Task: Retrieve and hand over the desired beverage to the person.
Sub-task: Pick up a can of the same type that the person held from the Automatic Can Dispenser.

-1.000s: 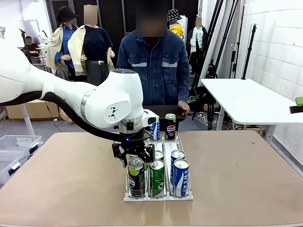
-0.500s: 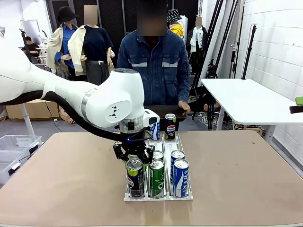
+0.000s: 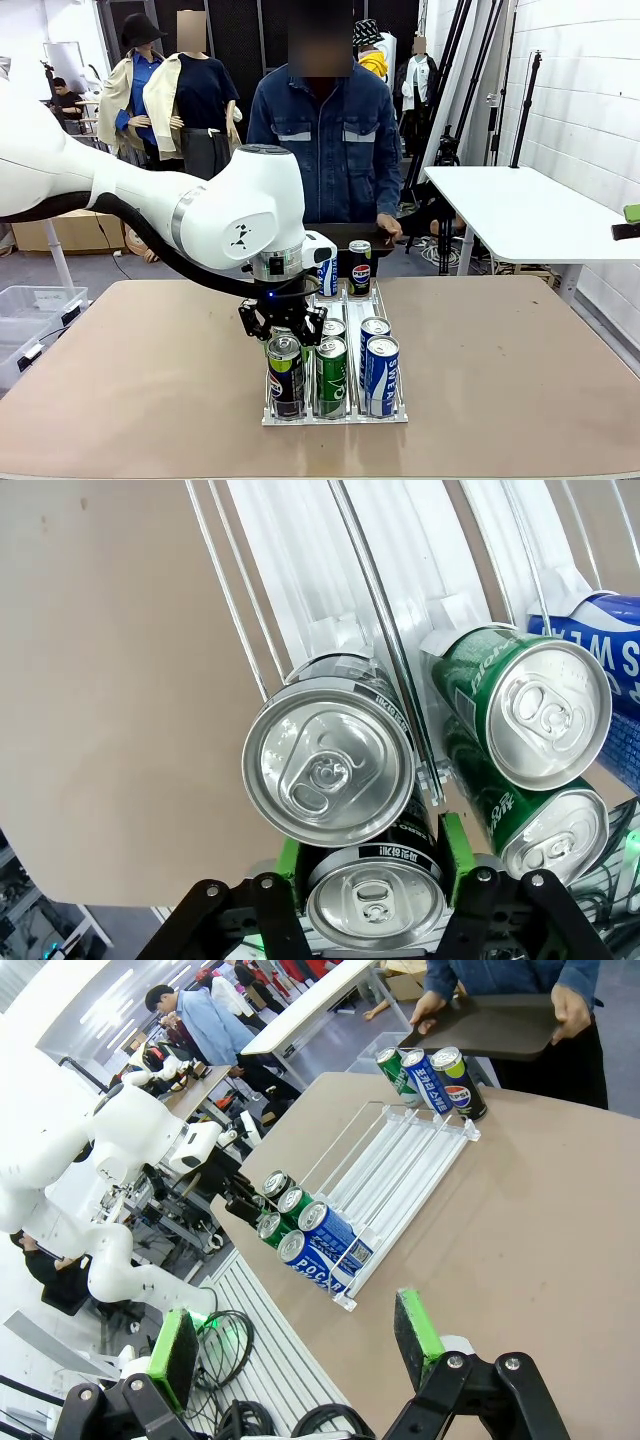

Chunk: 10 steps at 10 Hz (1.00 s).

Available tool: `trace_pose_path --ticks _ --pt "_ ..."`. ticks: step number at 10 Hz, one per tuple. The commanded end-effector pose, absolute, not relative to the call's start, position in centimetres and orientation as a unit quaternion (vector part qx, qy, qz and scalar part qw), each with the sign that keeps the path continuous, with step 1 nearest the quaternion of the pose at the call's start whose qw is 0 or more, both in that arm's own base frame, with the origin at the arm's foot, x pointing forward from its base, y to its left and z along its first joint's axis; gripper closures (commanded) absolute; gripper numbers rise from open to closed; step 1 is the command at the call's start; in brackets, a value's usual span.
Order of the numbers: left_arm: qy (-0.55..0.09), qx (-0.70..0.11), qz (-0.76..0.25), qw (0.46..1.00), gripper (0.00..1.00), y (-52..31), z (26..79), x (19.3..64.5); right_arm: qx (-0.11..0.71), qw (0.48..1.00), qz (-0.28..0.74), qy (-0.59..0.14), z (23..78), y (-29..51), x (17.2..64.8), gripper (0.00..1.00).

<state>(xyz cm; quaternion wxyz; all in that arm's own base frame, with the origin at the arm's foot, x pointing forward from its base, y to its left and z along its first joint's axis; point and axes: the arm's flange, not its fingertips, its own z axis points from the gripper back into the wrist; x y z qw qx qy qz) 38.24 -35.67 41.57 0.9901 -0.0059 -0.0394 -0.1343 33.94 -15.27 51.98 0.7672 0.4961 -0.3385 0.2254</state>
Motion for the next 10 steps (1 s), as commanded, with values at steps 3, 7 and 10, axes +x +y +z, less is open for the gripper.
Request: trace_pose_path --ticks 3,7,10 --pt "-0.039 -0.006 -0.134 0.990 1.00 -35.7 41.6 38.2 0.499 0.763 0.227 -0.342 52.0 -15.2 34.0 0.00" --pt "-0.035 -0.002 -0.141 0.989 1.00 -36.9 46.3 38.6 0.499 0.763 0.227 -0.342 52.0 -15.2 34.0 0.00" --pt "-0.032 0.011 -0.147 0.989 1.00 -37.4 50.1 38.9 0.499 0.763 0.227 -0.342 52.0 -15.2 34.0 0.00"
